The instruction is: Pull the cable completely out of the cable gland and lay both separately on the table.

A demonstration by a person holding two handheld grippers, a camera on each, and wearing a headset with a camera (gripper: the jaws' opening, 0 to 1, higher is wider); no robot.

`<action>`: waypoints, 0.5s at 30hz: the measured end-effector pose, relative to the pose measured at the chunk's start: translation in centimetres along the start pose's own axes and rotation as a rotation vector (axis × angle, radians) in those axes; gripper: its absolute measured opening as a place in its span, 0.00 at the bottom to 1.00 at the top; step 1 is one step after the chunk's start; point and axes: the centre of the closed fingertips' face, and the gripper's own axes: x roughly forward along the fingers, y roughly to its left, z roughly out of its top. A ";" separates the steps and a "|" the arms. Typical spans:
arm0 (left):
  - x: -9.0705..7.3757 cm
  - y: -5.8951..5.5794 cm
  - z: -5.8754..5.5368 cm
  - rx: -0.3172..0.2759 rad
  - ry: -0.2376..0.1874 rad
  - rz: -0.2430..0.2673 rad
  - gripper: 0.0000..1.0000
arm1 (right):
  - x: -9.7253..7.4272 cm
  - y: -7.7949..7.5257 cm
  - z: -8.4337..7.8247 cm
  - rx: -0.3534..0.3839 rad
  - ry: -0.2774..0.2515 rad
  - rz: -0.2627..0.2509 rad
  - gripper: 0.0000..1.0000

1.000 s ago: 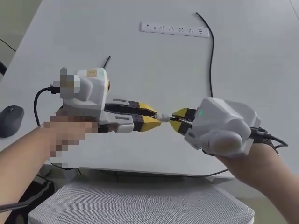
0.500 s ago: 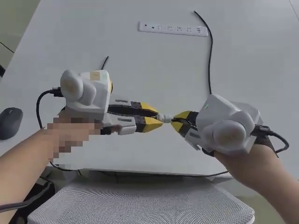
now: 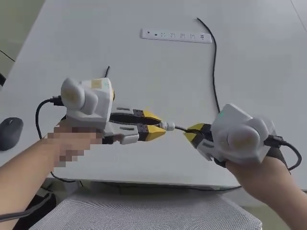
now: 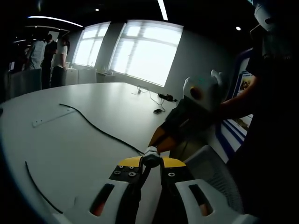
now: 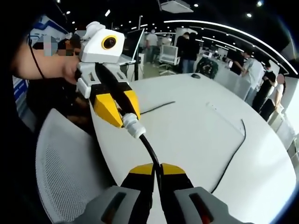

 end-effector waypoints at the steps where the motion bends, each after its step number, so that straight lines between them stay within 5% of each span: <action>1: -0.1 -0.1 0.0 -0.004 -0.002 0.000 0.15 | 0.1 -0.2 -0.4 0.014 0.008 -0.005 0.00; 11: -0.2 -0.5 0.1 -0.009 -0.017 0.000 0.15 | 0.6 -2.3 -5.3 0.293 0.068 -0.051 0.00; 15: -0.1 -0.6 0.1 -0.005 -0.019 0.001 0.15 | 0.8 -2.7 -6.9 0.350 0.094 -0.066 0.00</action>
